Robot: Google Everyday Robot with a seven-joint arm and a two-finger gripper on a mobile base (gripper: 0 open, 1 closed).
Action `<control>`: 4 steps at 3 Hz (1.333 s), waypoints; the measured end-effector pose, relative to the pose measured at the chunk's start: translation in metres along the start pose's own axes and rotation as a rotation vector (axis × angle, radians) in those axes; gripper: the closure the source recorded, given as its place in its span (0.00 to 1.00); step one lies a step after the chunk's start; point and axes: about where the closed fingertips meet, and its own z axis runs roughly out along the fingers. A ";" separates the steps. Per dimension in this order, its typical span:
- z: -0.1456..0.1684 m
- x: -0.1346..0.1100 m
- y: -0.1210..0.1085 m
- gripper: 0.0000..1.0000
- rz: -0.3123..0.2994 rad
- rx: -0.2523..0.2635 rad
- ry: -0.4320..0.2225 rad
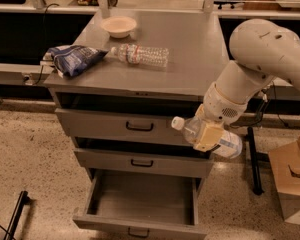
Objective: Place blue plastic bottle into bottom drawer
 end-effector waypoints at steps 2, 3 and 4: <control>0.092 0.019 0.038 1.00 0.107 -0.020 -0.165; 0.117 0.038 0.057 1.00 0.163 -0.003 -0.179; 0.114 0.033 0.053 1.00 0.149 -0.006 -0.173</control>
Offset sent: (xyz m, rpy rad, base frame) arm -0.0149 0.0356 -0.1955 0.4528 -0.2423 -0.4011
